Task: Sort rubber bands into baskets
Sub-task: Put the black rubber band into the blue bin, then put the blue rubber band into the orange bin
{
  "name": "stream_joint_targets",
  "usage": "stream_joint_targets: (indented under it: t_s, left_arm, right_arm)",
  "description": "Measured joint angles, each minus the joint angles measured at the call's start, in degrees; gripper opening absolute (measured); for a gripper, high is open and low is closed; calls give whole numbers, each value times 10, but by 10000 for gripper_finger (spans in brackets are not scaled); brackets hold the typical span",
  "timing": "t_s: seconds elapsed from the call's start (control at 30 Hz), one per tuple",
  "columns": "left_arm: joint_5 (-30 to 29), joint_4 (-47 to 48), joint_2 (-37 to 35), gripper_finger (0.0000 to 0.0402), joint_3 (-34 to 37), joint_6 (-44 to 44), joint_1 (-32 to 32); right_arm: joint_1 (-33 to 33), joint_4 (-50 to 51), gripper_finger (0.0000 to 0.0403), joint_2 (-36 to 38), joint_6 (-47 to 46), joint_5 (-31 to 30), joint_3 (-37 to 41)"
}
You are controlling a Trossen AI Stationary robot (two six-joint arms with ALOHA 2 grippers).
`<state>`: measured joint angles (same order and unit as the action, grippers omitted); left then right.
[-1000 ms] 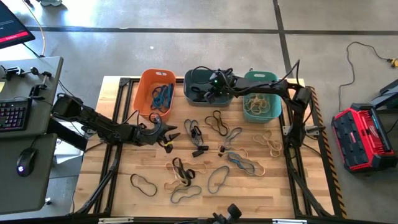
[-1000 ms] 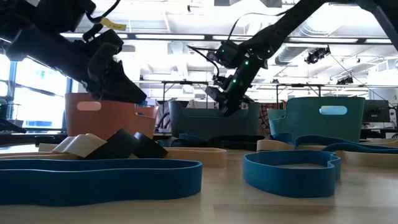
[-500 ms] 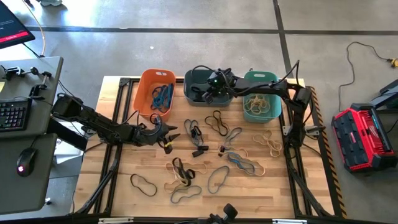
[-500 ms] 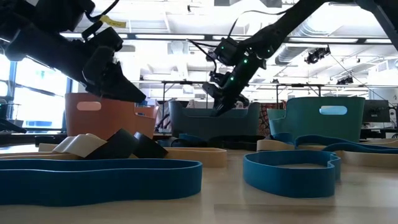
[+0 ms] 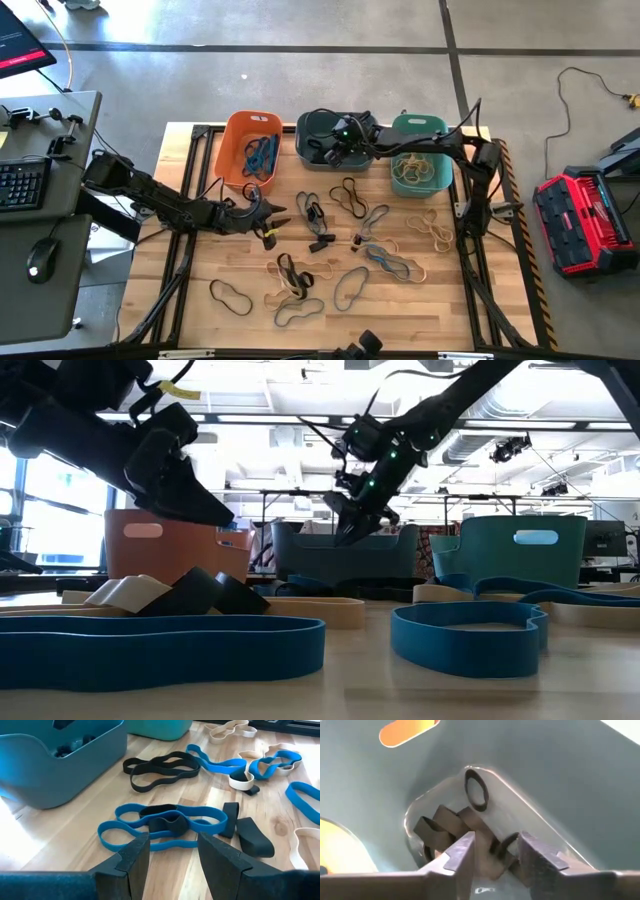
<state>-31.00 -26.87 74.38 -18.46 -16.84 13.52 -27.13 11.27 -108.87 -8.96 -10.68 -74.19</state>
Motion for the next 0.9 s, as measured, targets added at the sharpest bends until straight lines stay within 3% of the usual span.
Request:
stream_joint_targets:
  t_s: [0.13,0.23,0.5,0.6,0.9]
  left_arm:
    - [0,-1,0,158,0,0,0]
    - [2,0,0,158,0,0,0]
    - [11,1,0,158,0,-1,0]
    - [41,1,0,158,0,-5,-1]
    - [76,1,0,158,0,-5,-1]
  right_arm:
    - [6,6,156,9,-7,-3,0]
    - [23,20,146,25,-13,-11,0]
    - [115,84,15,48,-7,-89,0]
    - [155,87,12,48,-23,-93,1]
    - [230,-97,2,49,-82,-70,121]
